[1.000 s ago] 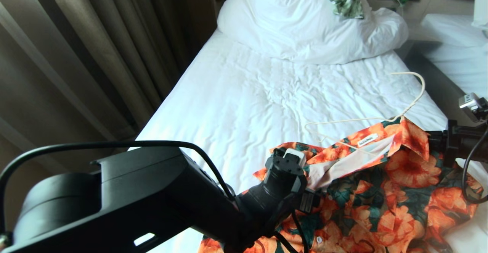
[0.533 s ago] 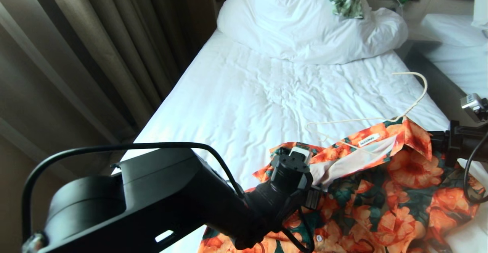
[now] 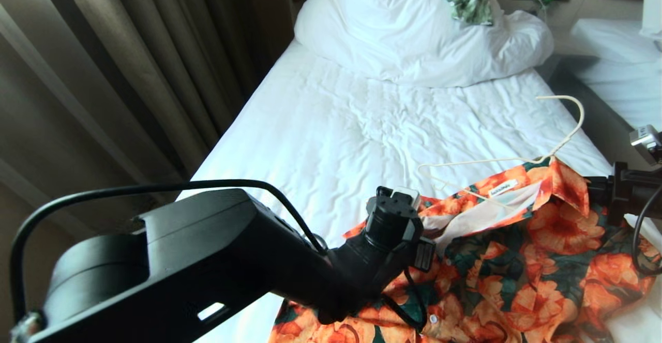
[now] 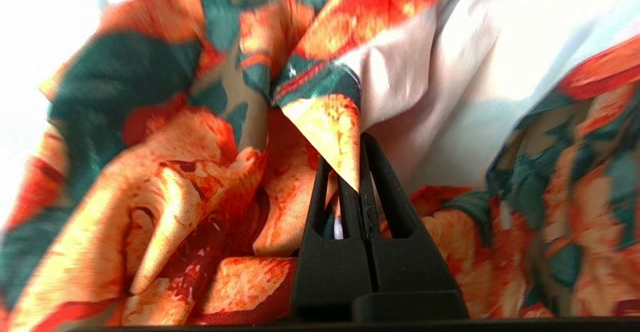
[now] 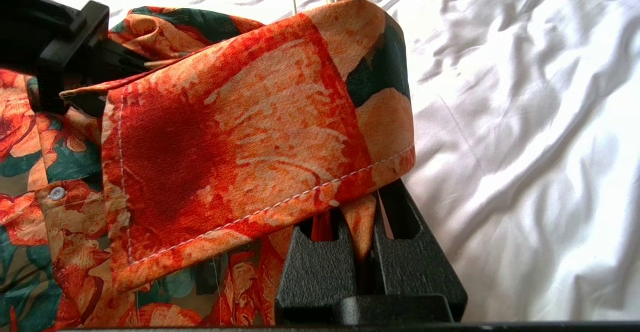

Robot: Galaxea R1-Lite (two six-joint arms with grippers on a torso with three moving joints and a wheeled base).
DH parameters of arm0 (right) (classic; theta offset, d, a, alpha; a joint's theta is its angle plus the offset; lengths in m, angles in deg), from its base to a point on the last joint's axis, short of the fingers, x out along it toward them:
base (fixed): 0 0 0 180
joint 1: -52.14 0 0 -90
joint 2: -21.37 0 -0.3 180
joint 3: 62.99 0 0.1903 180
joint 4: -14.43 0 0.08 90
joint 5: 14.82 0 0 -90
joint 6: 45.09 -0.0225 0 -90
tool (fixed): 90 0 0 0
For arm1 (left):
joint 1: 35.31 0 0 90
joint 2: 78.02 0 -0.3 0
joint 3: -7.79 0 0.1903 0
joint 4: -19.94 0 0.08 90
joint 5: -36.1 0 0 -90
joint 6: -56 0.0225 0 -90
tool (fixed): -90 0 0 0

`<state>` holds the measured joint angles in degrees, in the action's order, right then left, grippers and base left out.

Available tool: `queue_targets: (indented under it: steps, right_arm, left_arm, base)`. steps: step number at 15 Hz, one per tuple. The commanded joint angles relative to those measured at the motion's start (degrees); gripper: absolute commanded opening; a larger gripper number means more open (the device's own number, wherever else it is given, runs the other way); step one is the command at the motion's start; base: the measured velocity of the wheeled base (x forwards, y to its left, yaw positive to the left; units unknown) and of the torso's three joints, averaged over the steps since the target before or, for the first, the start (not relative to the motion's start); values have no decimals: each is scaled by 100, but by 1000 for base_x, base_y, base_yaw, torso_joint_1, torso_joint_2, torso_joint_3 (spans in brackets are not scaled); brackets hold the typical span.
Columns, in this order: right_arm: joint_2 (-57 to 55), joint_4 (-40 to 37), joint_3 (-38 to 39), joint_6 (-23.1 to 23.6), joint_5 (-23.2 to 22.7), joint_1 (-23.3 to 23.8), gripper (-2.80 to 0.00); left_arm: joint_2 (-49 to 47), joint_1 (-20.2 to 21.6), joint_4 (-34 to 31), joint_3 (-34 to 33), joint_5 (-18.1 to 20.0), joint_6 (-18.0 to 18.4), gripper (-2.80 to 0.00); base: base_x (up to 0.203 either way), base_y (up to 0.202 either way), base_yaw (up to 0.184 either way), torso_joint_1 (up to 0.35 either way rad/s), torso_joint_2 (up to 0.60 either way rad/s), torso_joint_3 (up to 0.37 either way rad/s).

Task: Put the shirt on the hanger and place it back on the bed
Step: Hook the other side of the shirt onto the hanger

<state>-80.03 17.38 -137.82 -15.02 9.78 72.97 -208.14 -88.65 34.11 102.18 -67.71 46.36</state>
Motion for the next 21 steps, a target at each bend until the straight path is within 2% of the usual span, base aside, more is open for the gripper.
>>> queue_targets:
  steps: [1,5,6,8,11,15,18,21]
  right_arm:
    - [181,14,9,-35,-159,-3,-280]
    - [746,22,-120,-1130,-618,0,-280]
    - [812,22,-158,-1194,-666,-3,-280]
    - [866,22,-194,-1212,-858,-61,-280]
    - [819,3,-174,-1216,-1646,-163,-280]
    - [864,22,363,-1048,-1791,-243,-280]
    - [728,22,560,-731,-1866,1,-280]
    - [828,22,854,-724,-2138,95,-280]
  left_arm:
    - [318,2,3,-2,-11,-11,-280]
    - [958,122,-343,9,-17,-33,-280]
    - [1063,150,-401,-35,-17,-44,-280]
    - [1149,156,-562,-281,-17,-52,-280]
    - [1216,190,-564,-753,-20,-245,-280]
    - [1344,214,-570,-1101,-53,-327,-280]
    - [1348,16,-545,-1275,-70,-328,-280]
    - [1171,325,-535,-1159,-50,-307,-280]
  base:
    - [0,0,0,0,0,0]
    - [0,0,0,0,0,0]
    - [0,0,0,0,0,0]
    - [0,0,0,0,0,0]
    - [0,0,0,0,0,0]
    - [0,0,0,0,0,0]
    - [0,0,0,0,0,0]
    - [0,0,0,0,0,0]
